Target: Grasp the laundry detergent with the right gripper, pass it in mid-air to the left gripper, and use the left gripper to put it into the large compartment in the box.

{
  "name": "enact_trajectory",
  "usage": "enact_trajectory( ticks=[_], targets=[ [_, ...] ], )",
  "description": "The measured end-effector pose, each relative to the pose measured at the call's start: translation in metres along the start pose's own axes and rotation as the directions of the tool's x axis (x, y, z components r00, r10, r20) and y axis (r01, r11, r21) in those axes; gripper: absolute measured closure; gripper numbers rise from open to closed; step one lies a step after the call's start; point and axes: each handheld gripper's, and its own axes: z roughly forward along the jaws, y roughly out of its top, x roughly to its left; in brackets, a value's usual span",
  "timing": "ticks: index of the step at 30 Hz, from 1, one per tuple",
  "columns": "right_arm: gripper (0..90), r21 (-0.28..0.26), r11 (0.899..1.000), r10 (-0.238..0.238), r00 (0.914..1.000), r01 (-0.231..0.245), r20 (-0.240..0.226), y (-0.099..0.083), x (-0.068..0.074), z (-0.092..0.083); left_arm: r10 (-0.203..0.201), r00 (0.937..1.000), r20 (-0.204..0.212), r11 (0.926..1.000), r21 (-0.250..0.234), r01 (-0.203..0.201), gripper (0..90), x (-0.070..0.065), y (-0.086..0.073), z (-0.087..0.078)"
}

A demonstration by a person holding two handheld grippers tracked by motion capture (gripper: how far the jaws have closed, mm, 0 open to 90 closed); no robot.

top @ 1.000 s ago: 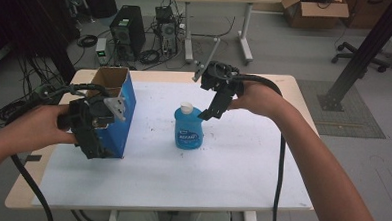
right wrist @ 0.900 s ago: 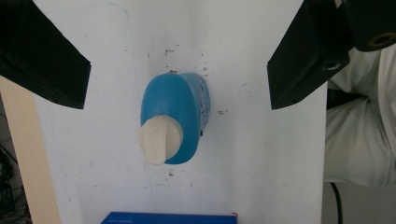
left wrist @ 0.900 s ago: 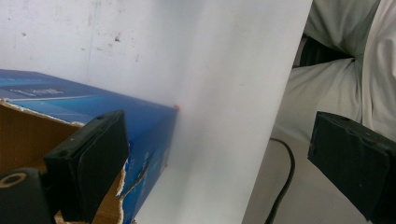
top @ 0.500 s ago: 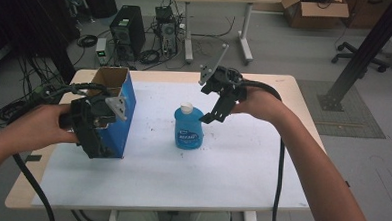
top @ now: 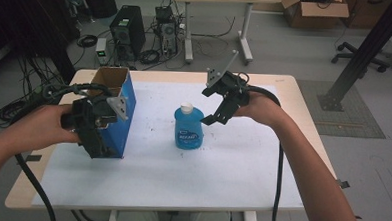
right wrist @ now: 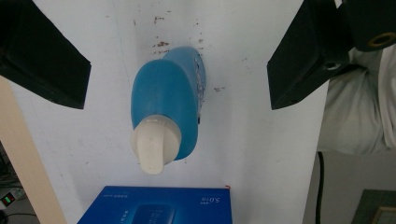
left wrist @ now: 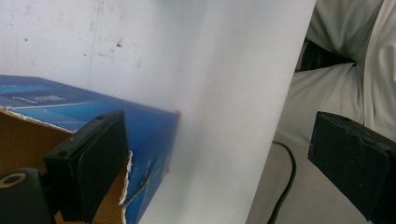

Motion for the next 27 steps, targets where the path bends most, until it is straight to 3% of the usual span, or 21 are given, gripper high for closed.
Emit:
enact_trajectory(
  ticks=[15, 20, 21, 27],
  targets=[
    [5.6, -0.116, 0.993, 0.026, 0.9996, -0.027, -0.011, -0.028, -0.01, 0.01, -0.001, 1.0, -0.006, 1.0, -0.005, 0.001, 5.9, 0.001, 0.003, -0.002],
    [4.7, -0.126, 0.992, 0.025, 0.9997, -0.026, -0.007, -0.033, -0.011, 0.014, -0.002, 1.0, -0.008, 1.0, -0.005, 0.002, 5.9, 0.002, 0.003, -0.003],
    [4.6, -0.138, 0.99, 0.011, 0.9998, -0.009, 0.016, -0.035, -0.01, 0.015, -0.008, 0.9999, -0.01, 0.9999, -0.006, 0.008, 5.9, 0.002, 0.002, -0.003],
    [4.6, -0.162, 0.987, 0.026, 0.9997, -0.025, 0.001, -0.04, -0.011, 0.02, -0.006, 0.9999, -0.013, 1.0, -0.007, 0.006, 5.9, 0.003, 0.001, -0.004]
  ],
)
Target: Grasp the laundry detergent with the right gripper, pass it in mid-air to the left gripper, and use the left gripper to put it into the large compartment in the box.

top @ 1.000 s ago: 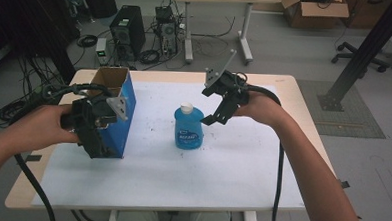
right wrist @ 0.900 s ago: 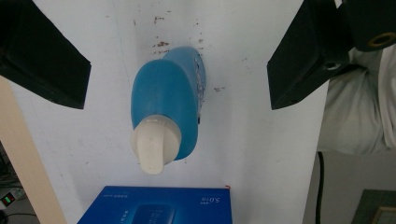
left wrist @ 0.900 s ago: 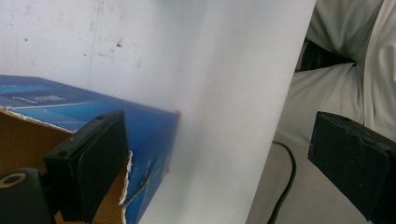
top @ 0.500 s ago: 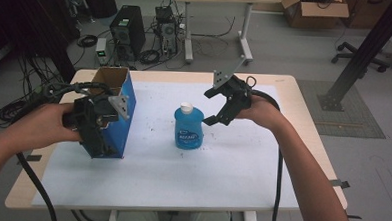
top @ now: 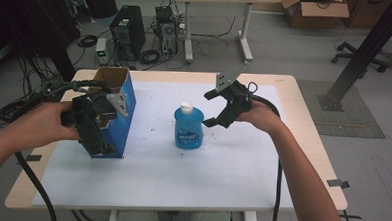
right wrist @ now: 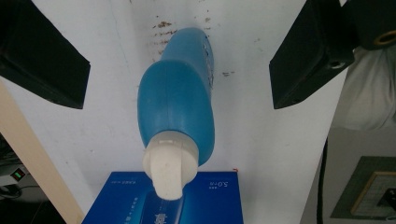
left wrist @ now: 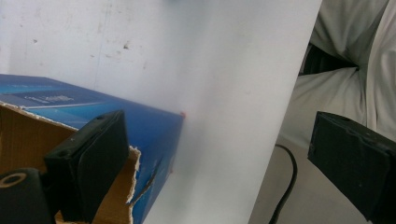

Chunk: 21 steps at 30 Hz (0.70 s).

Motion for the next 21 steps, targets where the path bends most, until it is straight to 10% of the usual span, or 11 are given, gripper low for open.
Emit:
enact_trajectory(
  ticks=[21],
  targets=[
    [4.2, -0.049, 0.998, 0.043, 0.9989, -0.044, -0.019, -0.026, -0.005, 0.01, -0.013, 0.9999, 0.002, 0.9999, 0.002, 0.013, 5.9, 0.002, 0.004, 0.001]
  ],
)
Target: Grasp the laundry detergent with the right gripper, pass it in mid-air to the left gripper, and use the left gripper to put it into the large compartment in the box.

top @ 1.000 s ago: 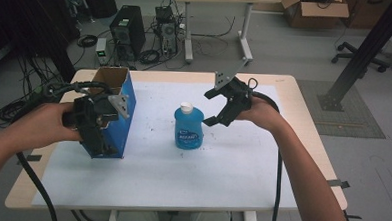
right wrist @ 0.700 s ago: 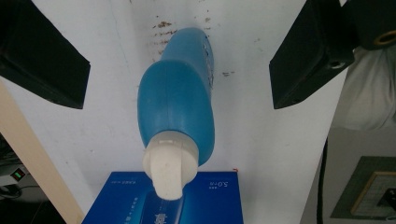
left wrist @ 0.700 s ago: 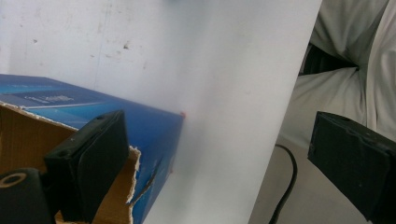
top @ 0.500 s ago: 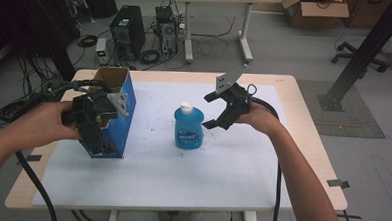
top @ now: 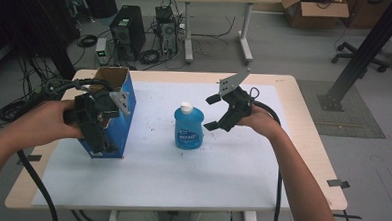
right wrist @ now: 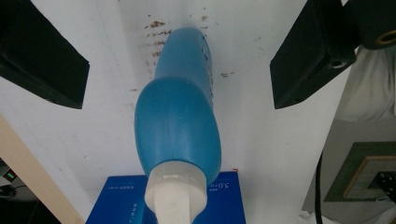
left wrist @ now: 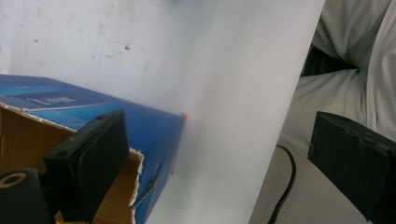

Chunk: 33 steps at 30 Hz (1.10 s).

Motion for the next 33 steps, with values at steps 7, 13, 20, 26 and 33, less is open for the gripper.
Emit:
enact_trajectory(
  ticks=[7, 13, 20, 26, 33],
  targets=[
    [4.8, -0.013, 1.0, 0.008, 0.9999, -0.009, -0.008, -0.006, -0.001, 0.003, 0.001, 1.0, 0.004, 1.0, -0.002, -0.001, 5.8, 0.001, 0.001, 0.002],
    [4.8, -0.025, 0.999, 0.023, 0.9996, -0.023, -0.014, -0.013, -0.003, 0.005, 0.004, 1.0, 0.007, 1.0, -0.004, -0.004, 5.9, 0.003, 0.002, 0.004],
    [4.9, -0.035, 0.999, 0.029, 0.9995, -0.029, -0.016, -0.017, -0.004, 0.01, -0.002, 1.0, 0.008, 1.0, -0.004, 0.002, 5.9, 0.004, 0.002, 0.005],
    [4.9, -0.036, 0.999, 0.04, 0.9989, -0.04, -0.024, -0.023, -0.004, 0.016, -0.006, 0.9999, 0.01, 1.0, 0.0, 0.006, 5.9, 0.004, 0.001, 0.006],
    [4.7, -0.031, 0.999, 0.042, 0.999, -0.042, -0.017, -0.027, -0.004, 0.019, 0.0, 1.0, 0.009, 1.0, 0.0, 0.0, 5.9, 0.004, 0.001, 0.006]
  ],
)
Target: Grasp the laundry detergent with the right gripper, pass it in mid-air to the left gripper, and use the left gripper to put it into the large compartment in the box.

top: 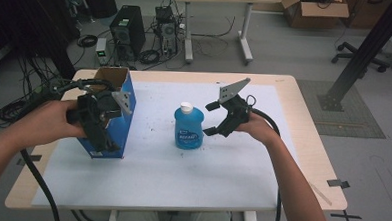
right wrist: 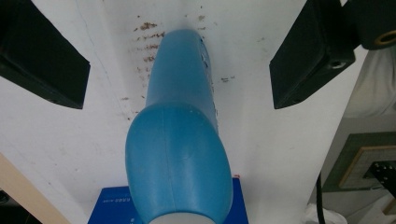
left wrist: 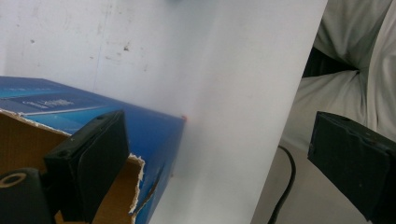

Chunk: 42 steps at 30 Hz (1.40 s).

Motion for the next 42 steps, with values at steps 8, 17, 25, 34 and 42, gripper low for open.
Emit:
enact_trajectory(
  ticks=[8, 17, 25, 34, 42],
  targets=[
    [4.9, -0.008, 1.0, 0.012, 0.9999, -0.012, -0.002, -0.006, 0.0, 0.002, -0.007, 1.0, 0.002, 1.0, 0.001, 0.007, 5.9, 0.0, -0.001, 0.001],
    [4.7, -0.024, 0.999, 0.024, 0.9997, -0.024, -0.003, -0.015, 0.001, 0.007, -0.003, 1.0, 0.002, 1.0, 0.0, 0.003, 5.9, 0.0, 0.0, 0.001],
    [4.7, -0.027, 0.999, 0.035, 0.9993, -0.035, -0.008, -0.021, 0.001, 0.011, -0.008, 1.0, 0.004, 1.0, -0.001, 0.008, 5.8, 0.001, 0.0, 0.003],
    [4.6, -0.034, 0.999, 0.035, 0.9993, -0.036, -0.012, -0.02, 0.0, 0.015, -0.009, 1.0, 0.003, 1.0, 0.0, 0.009, 5.9, 0.0, 0.0, 0.002],
    [4.8, -0.049, 0.998, 0.032, 0.9994, -0.033, -0.013, -0.022, 0.001, 0.023, -0.011, 0.9999, 0.003, 0.9999, 0.006, 0.011, 5.9, -0.001, -0.001, 0.002]
  ],
)
